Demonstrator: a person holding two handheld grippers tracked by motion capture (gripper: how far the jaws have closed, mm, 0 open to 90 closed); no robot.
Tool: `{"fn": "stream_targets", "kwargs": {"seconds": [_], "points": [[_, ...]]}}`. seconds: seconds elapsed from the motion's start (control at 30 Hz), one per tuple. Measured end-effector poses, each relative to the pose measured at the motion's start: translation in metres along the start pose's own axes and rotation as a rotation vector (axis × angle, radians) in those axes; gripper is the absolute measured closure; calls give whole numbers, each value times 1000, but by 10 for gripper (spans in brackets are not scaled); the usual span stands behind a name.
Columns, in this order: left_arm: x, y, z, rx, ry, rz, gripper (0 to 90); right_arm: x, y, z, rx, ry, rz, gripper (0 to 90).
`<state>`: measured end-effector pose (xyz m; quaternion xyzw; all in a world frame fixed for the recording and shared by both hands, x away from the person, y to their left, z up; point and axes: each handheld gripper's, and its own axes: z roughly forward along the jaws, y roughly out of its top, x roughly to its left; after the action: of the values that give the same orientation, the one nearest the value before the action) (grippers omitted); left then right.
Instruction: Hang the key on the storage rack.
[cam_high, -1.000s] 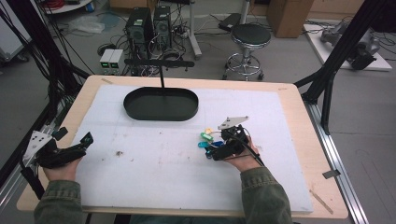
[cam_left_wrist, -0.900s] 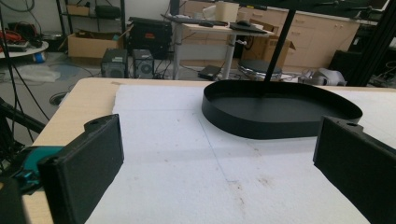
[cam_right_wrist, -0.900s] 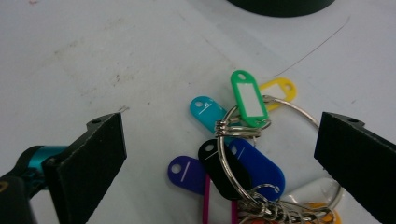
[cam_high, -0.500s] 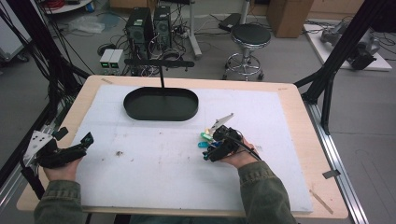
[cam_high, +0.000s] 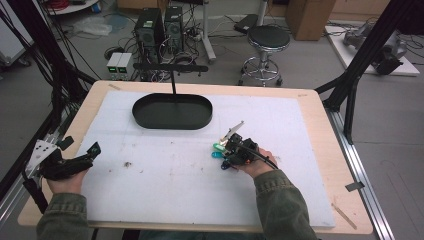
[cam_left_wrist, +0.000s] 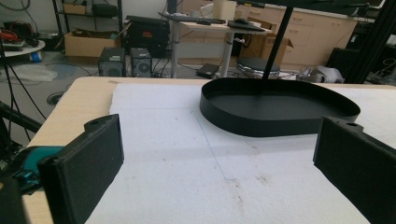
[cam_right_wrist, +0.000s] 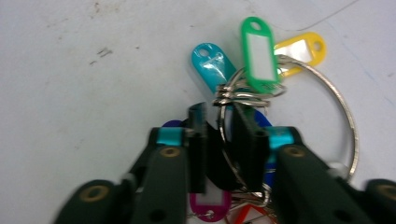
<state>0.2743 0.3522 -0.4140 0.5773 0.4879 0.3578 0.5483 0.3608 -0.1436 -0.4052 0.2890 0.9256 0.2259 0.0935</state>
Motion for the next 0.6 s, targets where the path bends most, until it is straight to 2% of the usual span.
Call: {"fn": "stream_targets", "kwargs": {"seconds": [0.2, 0.43, 0.6], "points": [[1, 0, 0, -2, 0, -4, 22, 1, -1, -2, -3, -9, -19, 849], [0, 0, 0, -2, -2, -2, 22, 0, -2, -16, -77, -4, -16, 857], [0, -1, 1, -1, -3, -2, 22, 2, 1, -26, -129, -32, -43, 860]]}}
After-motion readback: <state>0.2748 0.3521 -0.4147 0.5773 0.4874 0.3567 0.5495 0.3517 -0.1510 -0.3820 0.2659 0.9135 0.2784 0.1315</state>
